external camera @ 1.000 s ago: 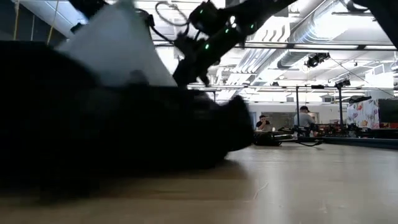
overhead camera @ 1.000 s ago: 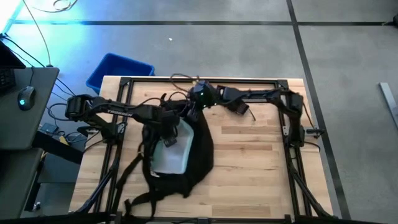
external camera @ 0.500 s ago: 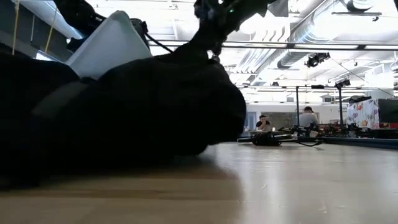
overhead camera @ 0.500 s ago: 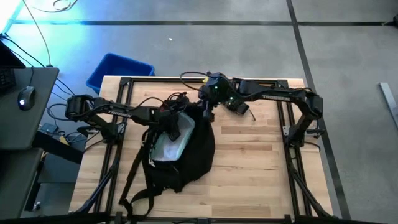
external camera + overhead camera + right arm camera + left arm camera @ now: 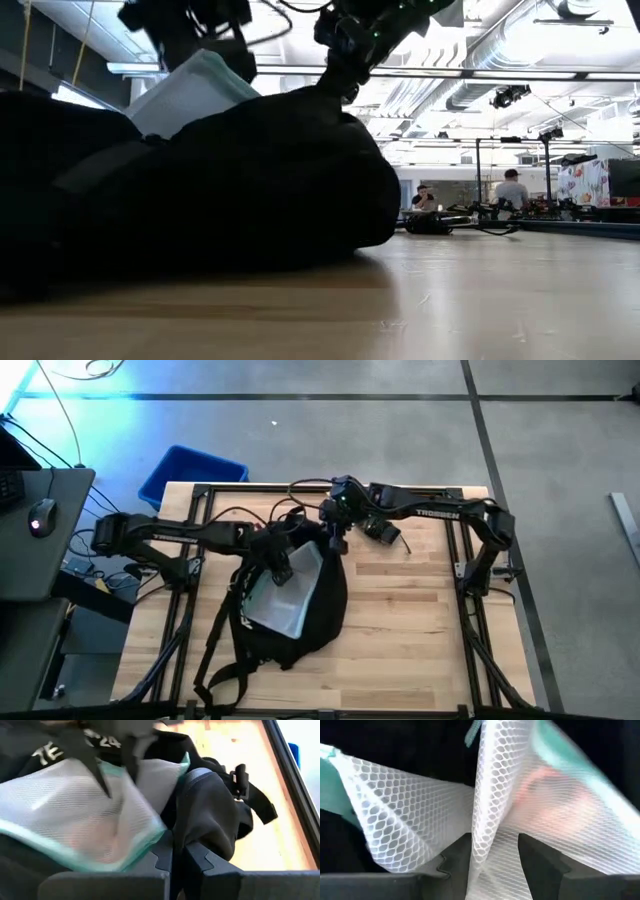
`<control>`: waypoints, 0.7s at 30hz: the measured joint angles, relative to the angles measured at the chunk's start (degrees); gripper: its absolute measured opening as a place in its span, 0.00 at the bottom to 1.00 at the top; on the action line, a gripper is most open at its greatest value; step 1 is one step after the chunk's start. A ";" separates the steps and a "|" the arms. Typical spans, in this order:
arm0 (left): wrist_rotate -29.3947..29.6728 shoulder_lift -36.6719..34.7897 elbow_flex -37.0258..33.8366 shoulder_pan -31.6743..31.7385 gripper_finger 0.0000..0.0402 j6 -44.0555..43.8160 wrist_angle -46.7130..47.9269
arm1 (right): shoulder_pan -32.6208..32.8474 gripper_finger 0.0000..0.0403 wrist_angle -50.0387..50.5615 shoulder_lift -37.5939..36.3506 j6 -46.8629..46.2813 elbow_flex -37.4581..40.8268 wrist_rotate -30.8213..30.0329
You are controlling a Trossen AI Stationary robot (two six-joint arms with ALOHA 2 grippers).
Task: Unpack backpack
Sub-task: Put the zip bag into the backpack
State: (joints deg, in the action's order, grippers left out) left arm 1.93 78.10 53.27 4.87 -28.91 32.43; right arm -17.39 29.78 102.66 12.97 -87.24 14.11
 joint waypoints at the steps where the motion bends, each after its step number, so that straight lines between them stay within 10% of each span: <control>1: -0.06 -0.36 0.36 -0.70 0.35 -0.86 0.45 | -0.41 0.00 0.04 0.11 -0.40 0.00 -0.43; 12: 3.33 -1.45 1.86 -9.58 0.35 -8.89 1.35 | -3.29 0.28 1.85 0.10 3.65 -1.98 -3.26; 21: 34.80 -1.23 1.71 -10.80 0.35 -18.50 15.70 | 1.91 0.53 7.61 0.02 3.99 -4.31 -1.07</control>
State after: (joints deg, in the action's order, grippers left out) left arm 36.74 76.86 54.99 -5.93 -47.42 48.13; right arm -15.48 37.40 102.67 16.97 -91.55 13.03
